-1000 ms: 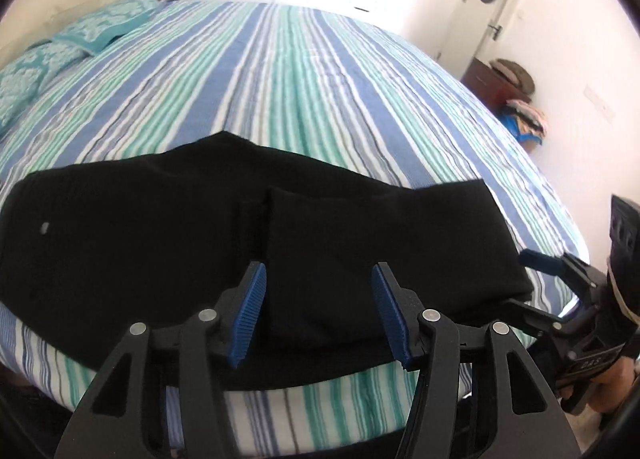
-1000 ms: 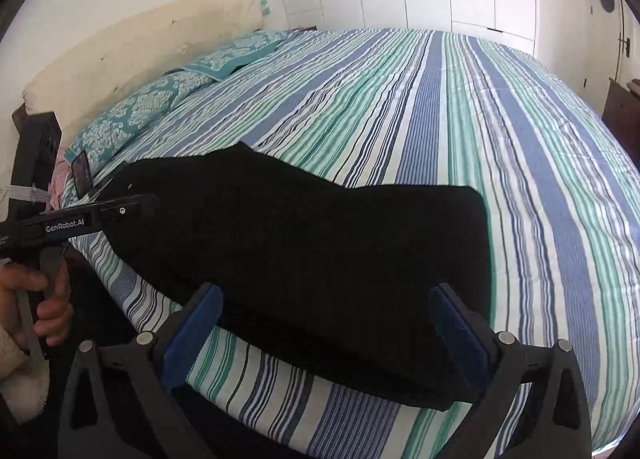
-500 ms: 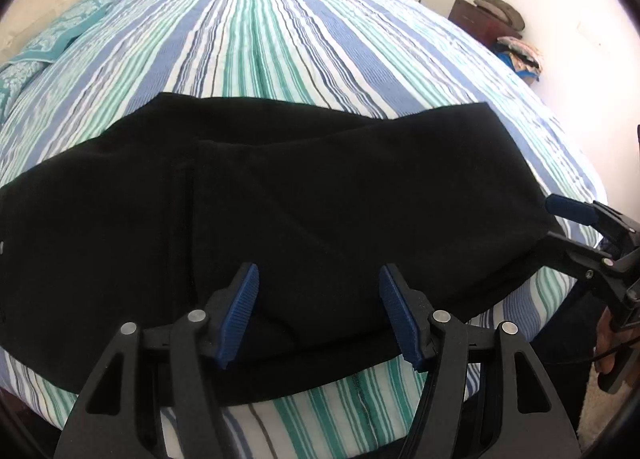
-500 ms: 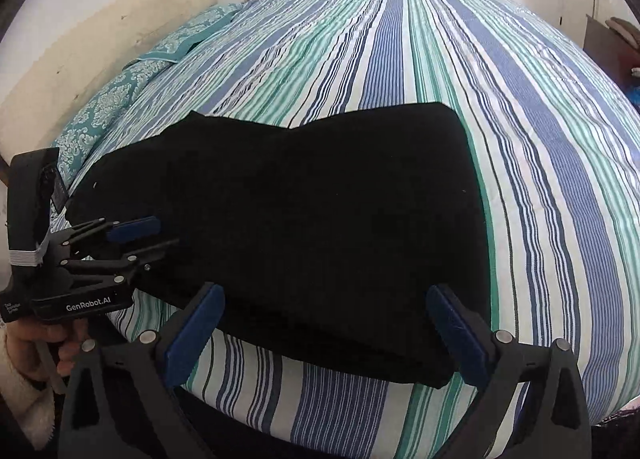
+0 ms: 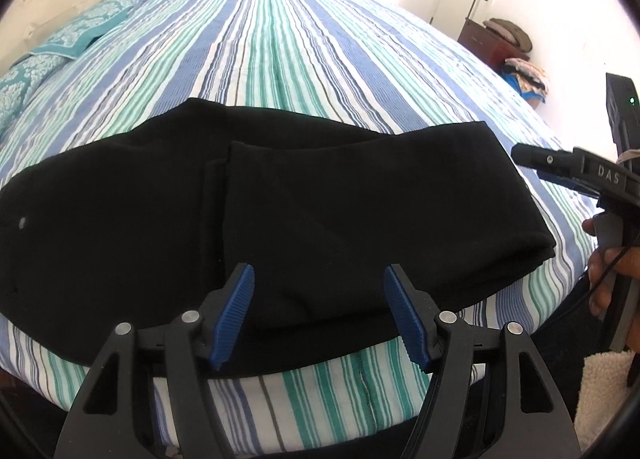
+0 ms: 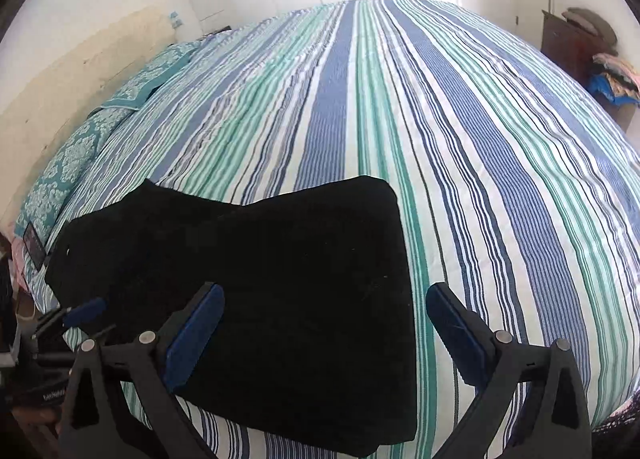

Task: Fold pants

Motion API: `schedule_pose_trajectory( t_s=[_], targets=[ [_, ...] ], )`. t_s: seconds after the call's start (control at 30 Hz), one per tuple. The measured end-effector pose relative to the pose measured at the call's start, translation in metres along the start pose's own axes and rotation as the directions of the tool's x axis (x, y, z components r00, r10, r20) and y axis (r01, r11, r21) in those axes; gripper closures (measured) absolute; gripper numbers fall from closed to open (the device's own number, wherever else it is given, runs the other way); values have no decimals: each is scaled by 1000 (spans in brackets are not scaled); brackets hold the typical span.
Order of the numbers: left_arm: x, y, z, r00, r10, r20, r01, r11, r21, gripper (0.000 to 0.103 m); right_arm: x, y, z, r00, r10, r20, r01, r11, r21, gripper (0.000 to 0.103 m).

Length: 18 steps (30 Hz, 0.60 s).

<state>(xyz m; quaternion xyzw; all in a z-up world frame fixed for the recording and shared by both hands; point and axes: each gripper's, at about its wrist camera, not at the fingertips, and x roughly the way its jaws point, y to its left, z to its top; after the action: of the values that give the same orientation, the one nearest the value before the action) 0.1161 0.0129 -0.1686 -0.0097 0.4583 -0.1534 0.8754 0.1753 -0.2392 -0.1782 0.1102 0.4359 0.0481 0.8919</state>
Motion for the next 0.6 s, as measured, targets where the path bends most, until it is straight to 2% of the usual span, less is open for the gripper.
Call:
schedule_pose_trajectory(
  t_s=[0.07,0.13,0.37,0.6],
  targets=[
    [-3,6,2,1000,4,16,-4,1000,-12,33,-9,-4,4,999,19,38,-21,998,57,3],
    [-5,15,1,1000,-5,19,6,999,-44,33,-16,1,2,998,41,47,-44,997,60,3],
    [-11,37,-6,1000,-12,16,14,994,-106,33,-37,37,-35,997,49,53,-45,997,-60,3],
    [-26,54,-3,999,0,41,6,987,-160,33,-41,69,-47,998,42,48,-33,983,-179,3]
  ],
)
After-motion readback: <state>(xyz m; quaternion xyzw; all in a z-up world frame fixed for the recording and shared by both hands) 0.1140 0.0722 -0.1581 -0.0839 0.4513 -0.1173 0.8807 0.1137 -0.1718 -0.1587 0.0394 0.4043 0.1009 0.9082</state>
